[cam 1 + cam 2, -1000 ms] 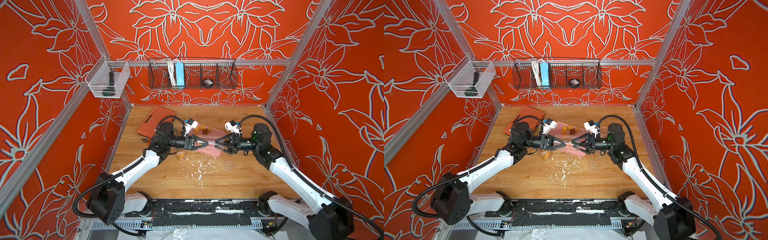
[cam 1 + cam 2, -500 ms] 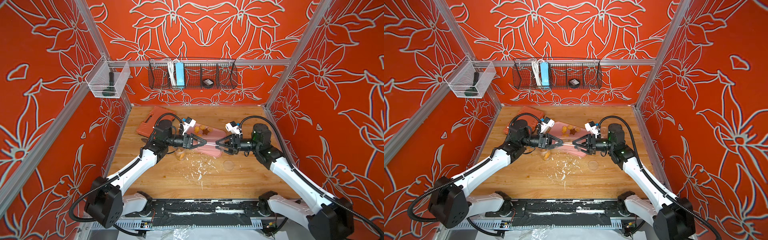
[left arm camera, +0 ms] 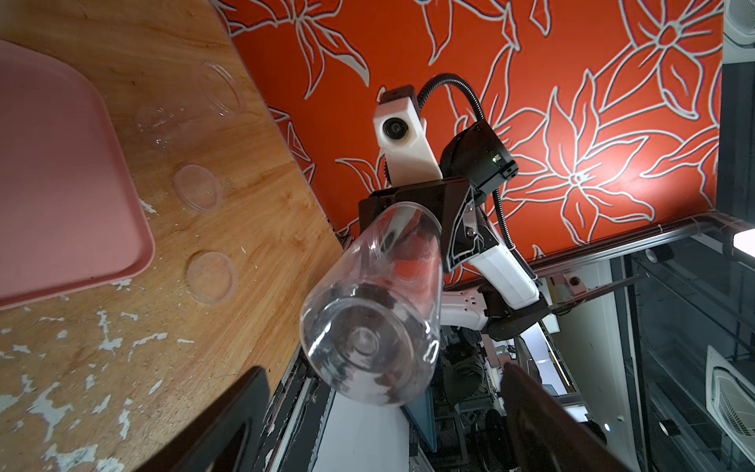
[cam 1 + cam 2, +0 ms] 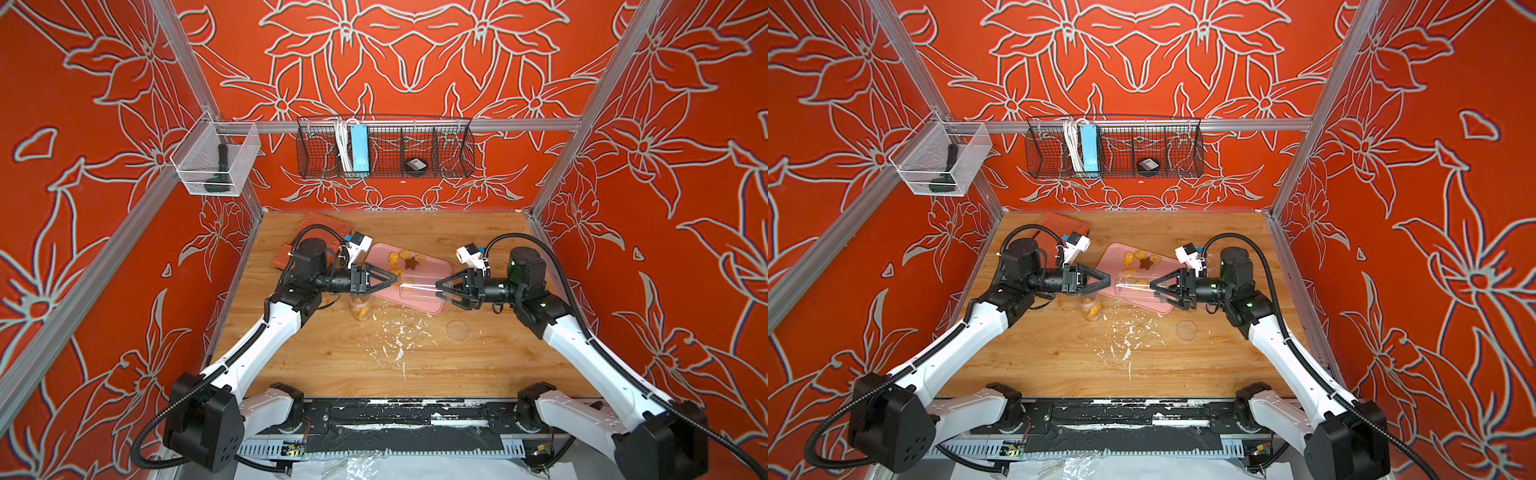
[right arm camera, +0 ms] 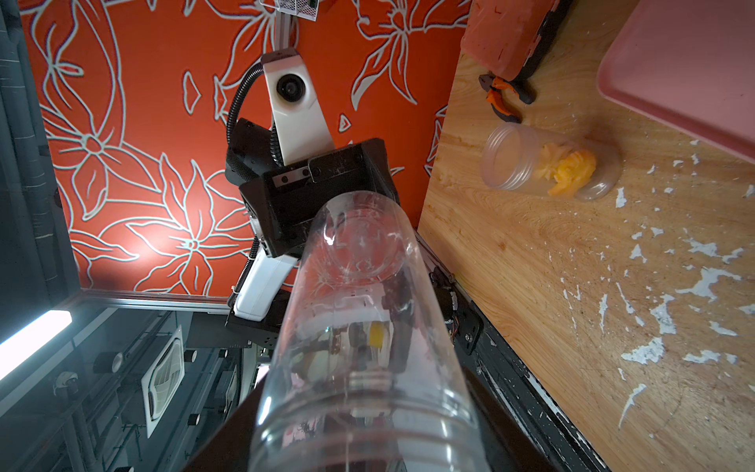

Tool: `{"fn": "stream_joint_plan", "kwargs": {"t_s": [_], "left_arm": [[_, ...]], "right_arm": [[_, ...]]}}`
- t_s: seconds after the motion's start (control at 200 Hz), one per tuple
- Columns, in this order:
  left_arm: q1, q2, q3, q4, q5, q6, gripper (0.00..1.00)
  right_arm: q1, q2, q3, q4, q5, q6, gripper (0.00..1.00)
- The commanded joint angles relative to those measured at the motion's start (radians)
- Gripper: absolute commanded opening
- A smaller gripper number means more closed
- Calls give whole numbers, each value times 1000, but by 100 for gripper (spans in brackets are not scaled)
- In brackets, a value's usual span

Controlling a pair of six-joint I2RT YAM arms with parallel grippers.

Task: Pour the cookies out of the jar
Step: Place the jar at the center of the board.

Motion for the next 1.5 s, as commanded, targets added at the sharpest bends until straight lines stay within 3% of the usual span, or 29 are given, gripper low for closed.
{"fn": "stream_joint_plan", "kwargs": {"t_s": [0.0,0.435,0.736,0.941,1.136,1.296,1.496], "left_arm": [[19,-27,-5,-27,15,25,90],[90,-65,0,-126,-62,86,90],[139,-132,15,-272,-216,184,90],[147,-154,14,-338,-245,232,90],[149,-165,15,-365,-259,256,90],[149,-165,14,-370,-259,263,90],[149,-166,-2,-367,-260,269,90]], "right_arm": [[-10,-23,13,-23,-23,-29,65],[-42,-43,22,-139,-12,-94,64],[-58,-51,78,-369,48,-256,63],[-58,-46,132,-529,120,-379,63],[-58,-43,195,-703,230,-509,63],[-58,-45,268,-895,396,-647,63],[-58,-44,312,-1009,541,-699,63]]}}
